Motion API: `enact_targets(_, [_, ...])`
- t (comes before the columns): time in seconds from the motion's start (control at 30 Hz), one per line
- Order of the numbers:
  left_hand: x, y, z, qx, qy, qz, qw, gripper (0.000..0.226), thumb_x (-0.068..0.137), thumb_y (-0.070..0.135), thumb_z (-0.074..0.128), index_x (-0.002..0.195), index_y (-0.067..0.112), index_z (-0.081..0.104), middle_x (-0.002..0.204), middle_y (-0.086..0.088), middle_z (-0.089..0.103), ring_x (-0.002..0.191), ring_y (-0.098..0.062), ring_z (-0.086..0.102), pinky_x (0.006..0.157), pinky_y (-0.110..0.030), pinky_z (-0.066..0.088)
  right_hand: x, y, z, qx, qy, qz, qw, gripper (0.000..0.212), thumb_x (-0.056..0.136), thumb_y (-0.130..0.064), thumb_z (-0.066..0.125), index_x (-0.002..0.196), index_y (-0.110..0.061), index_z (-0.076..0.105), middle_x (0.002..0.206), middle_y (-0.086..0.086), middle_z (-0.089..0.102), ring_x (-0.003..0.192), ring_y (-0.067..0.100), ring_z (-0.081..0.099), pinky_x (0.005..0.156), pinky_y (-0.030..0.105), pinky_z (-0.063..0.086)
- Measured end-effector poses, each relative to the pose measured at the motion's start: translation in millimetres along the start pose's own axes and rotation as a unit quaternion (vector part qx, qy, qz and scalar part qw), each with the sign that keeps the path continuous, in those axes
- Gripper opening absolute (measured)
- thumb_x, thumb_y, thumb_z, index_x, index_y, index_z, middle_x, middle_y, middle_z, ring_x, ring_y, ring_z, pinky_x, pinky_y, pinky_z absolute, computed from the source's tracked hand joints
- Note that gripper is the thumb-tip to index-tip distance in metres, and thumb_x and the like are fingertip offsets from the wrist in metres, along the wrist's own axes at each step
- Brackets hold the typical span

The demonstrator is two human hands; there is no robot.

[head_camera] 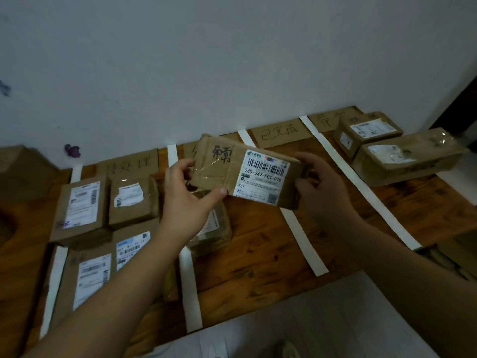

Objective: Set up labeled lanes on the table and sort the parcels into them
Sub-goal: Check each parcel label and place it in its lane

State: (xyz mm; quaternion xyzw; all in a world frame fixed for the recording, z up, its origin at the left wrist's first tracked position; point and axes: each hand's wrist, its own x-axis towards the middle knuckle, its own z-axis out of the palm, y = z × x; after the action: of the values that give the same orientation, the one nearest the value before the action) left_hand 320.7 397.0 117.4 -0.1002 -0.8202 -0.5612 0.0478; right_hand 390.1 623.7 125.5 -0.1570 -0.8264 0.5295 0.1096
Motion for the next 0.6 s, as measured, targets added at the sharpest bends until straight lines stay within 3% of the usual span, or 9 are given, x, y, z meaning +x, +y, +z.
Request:
enact_targets(0.17, [-3, 12, -9, -0.005, 0.012, 0.019, 1.000, 0.068, 0.068, 0.017, 0.081, 0.116, 0.033, 0.035, 0.126, -0.004, 0.043, 0.113, -0.015, 0.049, 0.082, -0.012, 0.040, -6, -21, -1, 0.002, 0.030, -0.044, 0.999, 0.042, 0.095, -0.006, 0.049, 0.133, -0.022, 0.045, 0.122, -0.010, 0.048, 0.112, 0.011, 0.052, 0.083, 0.029, 0.054])
enact_targets(0.23, [-8, 19, -8, -0.002, 0.015, 0.027, 1.000, 0.067, 0.068, 0.018, 0.081, 0.116, 0.031, 0.036, 0.127, -0.004, 0.043, 0.113, -0.013, 0.048, 0.082, -0.011, 0.040, -9, -23, -7, 0.006, 0.052, -0.055, 0.997, 0.043, 0.095, -0.007, 0.049, 0.135, -0.022, 0.044, 0.125, -0.008, 0.049, 0.113, 0.012, 0.053, 0.084, 0.031, 0.055])
enact_targets(0.33, [-16, 39, 7, -0.010, 0.025, 0.042, 0.999, 0.065, 0.068, 0.017, 0.082, 0.113, 0.030, 0.037, 0.123, -0.001, 0.045, 0.106, -0.008, 0.050, 0.082, -0.009, 0.041, -12, -21, -29, 0.041, 0.081, -0.059, 0.994, 0.048, 0.094, -0.009, 0.051, 0.140, -0.022, 0.039, 0.130, -0.004, 0.049, 0.112, 0.012, 0.055, 0.079, 0.024, 0.058])
enact_targets(0.47, [-27, 71, 60, -0.018, 0.013, 0.047, 0.999, 0.062, 0.069, 0.015, 0.081, 0.111, 0.029, 0.038, 0.117, 0.002, 0.049, 0.101, -0.005, 0.051, 0.076, -0.010, 0.043, -8, 0, -85, 0.084, 0.107, -0.034, 0.990, 0.051, 0.091, -0.007, 0.057, 0.139, -0.017, 0.041, 0.127, 0.000, 0.057, 0.111, 0.010, 0.059, 0.086, 0.025, 0.055])
enact_targets(0.53, [-35, 88, 103, -0.012, -0.006, 0.040, 0.999, 0.058, 0.073, 0.015, 0.078, 0.115, 0.026, 0.040, 0.117, 0.002, 0.049, 0.100, -0.009, 0.051, 0.068, -0.003, 0.041, -6, 20, -125, 0.064, 0.099, -0.033, 0.992, 0.052, 0.089, -0.005, 0.059, 0.137, -0.018, 0.043, 0.120, -0.004, 0.061, 0.110, 0.009, 0.060, 0.081, 0.020, 0.056])
enact_targets(0.6, [-44, 105, 152, -0.026, -0.030, 0.013, 0.999, 0.056, 0.080, 0.014, 0.073, 0.125, 0.021, 0.041, 0.112, 0.006, 0.050, 0.098, -0.005, 0.050, 0.065, -0.003, 0.041, -9, 42, -169, 0.051, 0.077, -0.035, 0.995, 0.055, 0.089, 0.000, 0.058, 0.135, -0.025, 0.041, 0.105, -0.018, 0.058, 0.099, -0.002, 0.061, 0.072, 0.012, 0.054])
